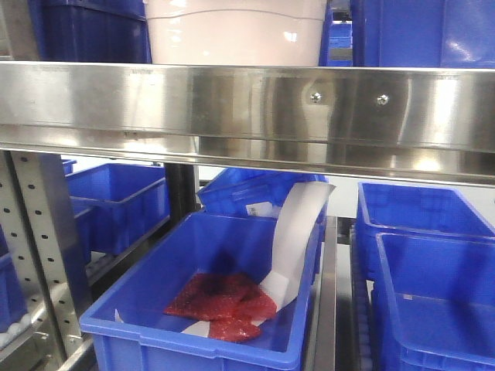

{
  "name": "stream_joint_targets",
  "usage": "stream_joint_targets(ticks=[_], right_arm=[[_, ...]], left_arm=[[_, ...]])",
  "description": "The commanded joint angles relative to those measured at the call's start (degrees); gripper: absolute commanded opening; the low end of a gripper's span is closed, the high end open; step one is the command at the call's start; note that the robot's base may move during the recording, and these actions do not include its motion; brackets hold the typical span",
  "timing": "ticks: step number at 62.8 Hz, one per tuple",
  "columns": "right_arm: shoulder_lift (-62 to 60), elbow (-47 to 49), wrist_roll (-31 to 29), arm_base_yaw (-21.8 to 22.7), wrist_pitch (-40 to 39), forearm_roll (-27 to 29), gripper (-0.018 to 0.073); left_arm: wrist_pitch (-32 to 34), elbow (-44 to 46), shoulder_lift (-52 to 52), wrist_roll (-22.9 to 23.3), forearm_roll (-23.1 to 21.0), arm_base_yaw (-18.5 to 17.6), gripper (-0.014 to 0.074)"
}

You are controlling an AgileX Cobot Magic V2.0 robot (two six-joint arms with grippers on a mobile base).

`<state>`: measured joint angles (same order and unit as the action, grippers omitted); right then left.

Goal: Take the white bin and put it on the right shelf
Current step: 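Push the bin forward onto the upper roller shelf with both grippers, then open both grippers and pull them back from the bin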

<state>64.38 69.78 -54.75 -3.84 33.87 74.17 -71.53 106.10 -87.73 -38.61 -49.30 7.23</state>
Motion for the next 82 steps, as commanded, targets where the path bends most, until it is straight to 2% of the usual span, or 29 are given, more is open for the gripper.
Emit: stream_joint_targets(ticks=[1, 13, 29, 40, 51, 64, 82], right_arm=[[-6.4, -5.8, -0.2, 0.1, -6.5, 0.2, 0.0067], [-17.8, -22.7, -0.2, 0.1, -17.4, -3.0, 0.0067], [-33.2, -40.8, -1.5, 0.1, -26.7, -3.1, 0.0067], [-43.2, -47.2, -1.7, 0.1, -31.8, -3.1, 0.0067], [-48.0, -48.5, -1.7, 0.1, -34.3, -3.0, 0.0067], [-48.0, -48.5, -1.7, 0.1, -34.2, -2.9, 0.0067], [-48.0, -48.5, -1.7, 0.1, -34.2, -2.9, 0.0067]], left_arm=[[-0.2, -1.7, 5.9, 0.9, -0.8, -0.3, -0.0118], [10.9, -18.1, 18.0, 0.9, 4.5, -0.3, -0.0118], [32.1, -45.0, 35.9, 0.3, 6.1, -0.3, -0.0118], [42.3, -62.0, 48.5, -2.1, 6.0, -0.3, -0.0118], [50.8, -75.0, 60.5, -2.7, 5.9, -2.7, -0.0118], [50.6, -81.0, 68.2, -3.8, 5.0, -3.3, -0.0118], [50.5, -81.2, 68.4, -3.8, 2.7, -3.3, -0.0118]])
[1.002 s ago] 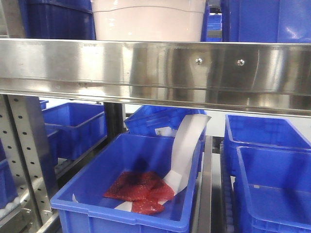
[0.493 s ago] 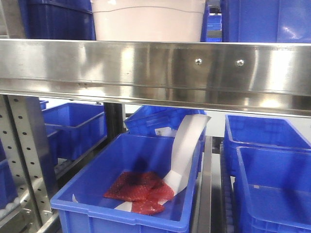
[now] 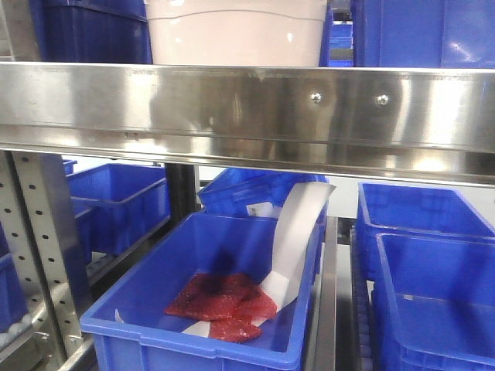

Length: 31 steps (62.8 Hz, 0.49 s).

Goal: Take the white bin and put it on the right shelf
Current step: 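Open both grippers and pull them back from the bin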

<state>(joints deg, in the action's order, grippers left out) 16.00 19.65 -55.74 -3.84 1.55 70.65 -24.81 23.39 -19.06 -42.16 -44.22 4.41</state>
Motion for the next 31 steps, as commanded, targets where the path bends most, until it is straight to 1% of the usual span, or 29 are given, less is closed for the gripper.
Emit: stream_joint_targets(ticks=[1, 17, 21, 23, 24, 26, 28, 29, 30, 31], right_arm=[[0.4, 1.6, -0.7, 0.1, -1.9, 0.6, 0.0067], [0.4, 1.6, -0.7, 0.1, -1.9, 0.6, 0.0067], [0.4, 1.6, -0.7, 0.1, -1.9, 0.6, 0.0067], [0.4, 1.6, -0.7, 0.1, -1.9, 0.6, 0.0067], [0.4, 1.6, -0.7, 0.1, -1.9, 0.6, 0.0067], [0.4, 1.6, -0.7, 0.1, -1.9, 0.6, 0.0067], [0.4, 1.6, -0.7, 0.1, -1.9, 0.6, 0.0067], [0.4, 1.6, -0.7, 0.1, -1.9, 0.6, 0.0067], [0.4, 1.6, -0.7, 0.1, -1.9, 0.7, 0.0067], [0.4, 1.6, -0.7, 0.1, -1.9, 0.7, 0.0067]], left_arm=[[3.8, 1.5, -0.3, -0.3, -2.3, -0.4, -0.0118], [3.5, 1.5, -0.3, -0.3, -2.3, -0.4, -0.0118], [3.9, 1.4, -0.3, -0.3, -4.0, -0.4, -0.0118], [3.8, 1.4, -0.3, 0.0, -3.7, -0.4, -0.0118], [3.8, 1.4, -0.3, 0.1, -3.2, -0.4, -0.0117], [3.8, 1.4, -0.3, 1.9, -0.9, -0.4, -0.0117], [3.4, 1.4, 0.2, 5.9, 2.9, -0.6, -0.0117], [3.1, 1.4, 0.4, 9.2, 4.7, -0.6, -0.0117], [2.5, 1.4, 0.9, 11.5, 7.7, -0.8, -0.0117], [2.1, 1.4, 1.3, 15.1, 10.9, -1.1, -0.0117]])
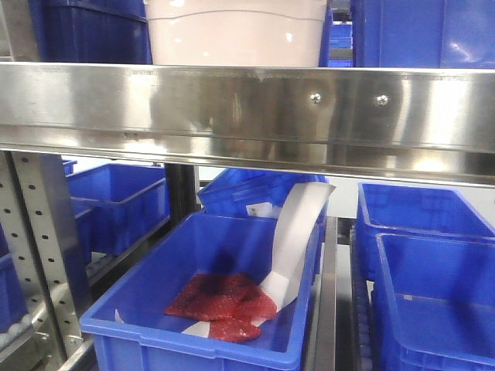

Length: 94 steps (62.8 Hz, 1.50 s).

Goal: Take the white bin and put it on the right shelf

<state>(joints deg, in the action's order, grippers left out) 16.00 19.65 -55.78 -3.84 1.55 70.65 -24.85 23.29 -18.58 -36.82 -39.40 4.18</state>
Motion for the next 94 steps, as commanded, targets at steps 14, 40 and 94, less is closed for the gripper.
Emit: stream_joint_targets(ticks=[14, 40, 94], right_arm=[[0.4, 1.6, -0.7, 0.1, -1.9, 0.7, 0.0067], [0.4, 1.6, -0.7, 0.1, -1.9, 0.7, 0.0067], [0.4, 1.6, -0.7, 0.1, -1.6, -0.3, 0.0067]], left_arm=[[6.5, -4.4, 9.2, 27.5, 26.3, -7.7, -0.0117], [27.2, -26.0, 19.8, 27.5, 26.2, -8.6, -0.0118], [27.9, -26.2, 19.8, 27.5, 26.2, -8.6, -0.0118]])
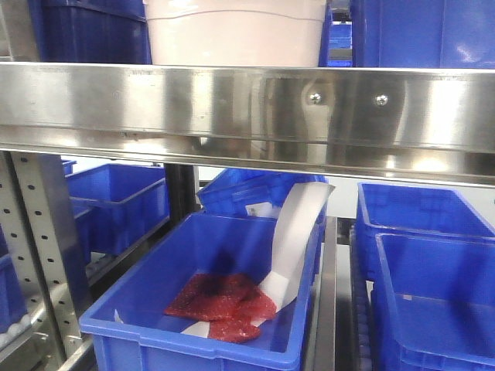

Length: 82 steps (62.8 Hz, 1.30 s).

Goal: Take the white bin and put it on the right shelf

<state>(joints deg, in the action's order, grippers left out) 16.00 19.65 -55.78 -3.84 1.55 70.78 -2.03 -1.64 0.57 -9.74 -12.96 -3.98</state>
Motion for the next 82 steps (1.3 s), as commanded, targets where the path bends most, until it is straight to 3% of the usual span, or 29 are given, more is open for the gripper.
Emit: stream_joint_targets(ticks=[1, 5, 10, 15, 19, 23, 28, 53, 82], right_arm=[[0.4, 1.6, -0.6, 0.1, -1.6, -1.3, 0.0067], [0.4, 1.6, 0.8, 0.1, 0.1, -6.6, 0.0067], [0.4, 1.6, 10.1, 0.1, 2.3, -18.1, 0.0067], [0.4, 1.5, 25.7, 0.1, 3.9, -33.9, 0.0067], [0.4, 0.6, 41.6, 0.1, 4.0, -49.1, 0.0067], [-0.1, -1.2, 53.9, 0.1, 3.7, -59.8, 0.0067], [-1.8, -3.9, 61.8, 0.1, 3.7, -67.3, 0.0067], [-15.1, -21.3, 62.4, 4.3, -3.5, -68.6, 0.0067], [-17.0, -21.0, 62.4, 4.7, -1.6, -68.7, 0.0067]], left_arm=[[5.1, -1.2, 0.7, 0.4, -0.2, -0.5, -0.0118], [5.1, -1.2, 0.7, 0.4, -0.2, -0.5, -0.0117], [5.1, -1.2, 0.7, 0.4, -0.2, -0.5, -0.0118], [5.1, -1.2, 0.7, 0.4, -0.2, -0.5, -0.0118], [5.1, -1.2, 0.7, 0.4, -0.2, -0.5, -0.0118], [5.1, -1.2, 0.7, 0.4, -0.2, -0.5, -0.0118], [5.1, -1.2, 0.7, 0.4, -0.2, -0.5, -0.0118], [5.1, -1.2, 0.7, 0.4, -0.2, -0.5, -0.0118], [5.1, -1.2, 0.7, 0.4, -0.2, -0.5, -0.0118]])
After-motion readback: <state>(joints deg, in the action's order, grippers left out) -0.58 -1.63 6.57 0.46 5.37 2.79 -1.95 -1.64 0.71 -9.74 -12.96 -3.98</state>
